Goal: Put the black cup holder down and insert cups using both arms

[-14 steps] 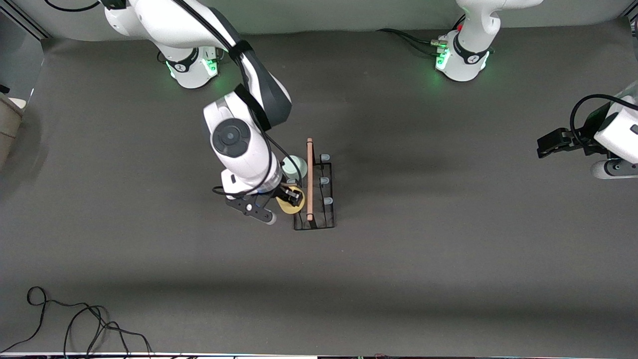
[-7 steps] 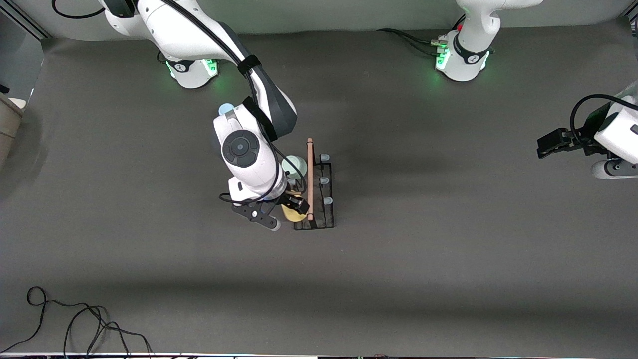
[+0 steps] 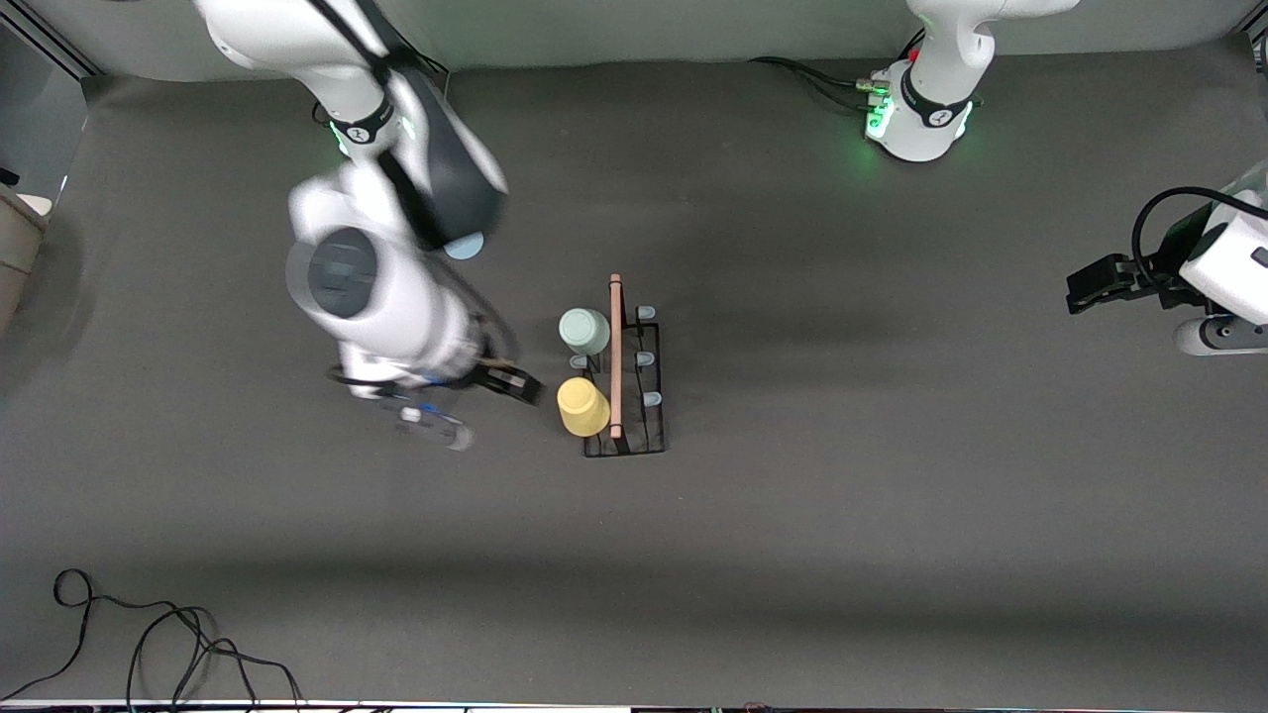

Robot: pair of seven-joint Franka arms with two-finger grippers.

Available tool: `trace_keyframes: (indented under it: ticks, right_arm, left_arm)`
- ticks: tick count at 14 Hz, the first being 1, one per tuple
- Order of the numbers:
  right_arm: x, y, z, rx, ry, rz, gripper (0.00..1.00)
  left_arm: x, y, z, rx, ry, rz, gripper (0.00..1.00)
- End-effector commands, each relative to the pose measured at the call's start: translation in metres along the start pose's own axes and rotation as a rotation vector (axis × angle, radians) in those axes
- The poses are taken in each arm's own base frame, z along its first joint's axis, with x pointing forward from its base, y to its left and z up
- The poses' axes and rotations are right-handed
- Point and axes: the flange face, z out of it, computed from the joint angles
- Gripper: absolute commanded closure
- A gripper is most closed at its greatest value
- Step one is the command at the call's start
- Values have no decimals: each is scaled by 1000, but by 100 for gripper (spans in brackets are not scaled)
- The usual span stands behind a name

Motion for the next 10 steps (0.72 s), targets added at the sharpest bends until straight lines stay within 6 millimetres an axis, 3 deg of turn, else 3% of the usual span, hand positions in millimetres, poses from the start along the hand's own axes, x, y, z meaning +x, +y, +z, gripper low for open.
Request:
trace_keyframes:
  ticks: [1,4,7,10]
  right_arm:
    - [6,76,-48,-26,-93,-118,0]
    - [24,165,-85,-42,-166,-211,0]
    - [45,244,-104,-22,-158,-224,0]
    - [54,261,-116,-18,-105,-205,0]
  left_arm:
    - [-2,1,-1,-9,4,14,0]
    - [-2,1,-1,-9,4,14,0]
    - [-2,1,-1,-8,3,14,0]
    - [-2,1,-1,-8,3,14,0]
